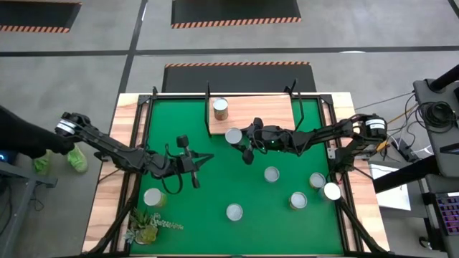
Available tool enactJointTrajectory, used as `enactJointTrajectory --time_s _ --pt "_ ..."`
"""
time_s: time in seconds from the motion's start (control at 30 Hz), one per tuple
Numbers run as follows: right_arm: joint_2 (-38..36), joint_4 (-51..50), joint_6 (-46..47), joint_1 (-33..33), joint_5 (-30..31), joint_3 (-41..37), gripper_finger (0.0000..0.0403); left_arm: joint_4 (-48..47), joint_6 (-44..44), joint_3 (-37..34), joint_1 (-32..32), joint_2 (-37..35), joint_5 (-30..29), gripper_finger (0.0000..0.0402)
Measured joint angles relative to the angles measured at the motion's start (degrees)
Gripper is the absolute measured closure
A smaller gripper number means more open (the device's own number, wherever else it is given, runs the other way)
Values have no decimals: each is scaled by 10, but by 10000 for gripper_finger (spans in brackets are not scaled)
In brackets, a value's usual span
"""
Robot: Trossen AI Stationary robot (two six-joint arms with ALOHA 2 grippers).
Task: Pick and place cans onto a shelf
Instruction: Put the canned peas on the shelf
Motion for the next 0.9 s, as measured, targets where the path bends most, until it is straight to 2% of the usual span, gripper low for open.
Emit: enactJointTrajectory --time_s 0.17,0.33,0.47,0.63,0.9 --pt "-1 21 1 0 22 -18 115 -18 13 0 0 -13 -9 402" --pt "12 148 16 0 40 -66 115 -38 26 -1 0 -40 -90 402" --pt "30 206 21 -4 42 -74 115 -42 40 -23 0 -69 -141 402" --pt "70 208 11 -5 50 -52 115 -42 40 -49 1 -113 -172 402" --pt "131 230 -2 -20 79 5 115 -39 27 -71 1 -164 -175 402"
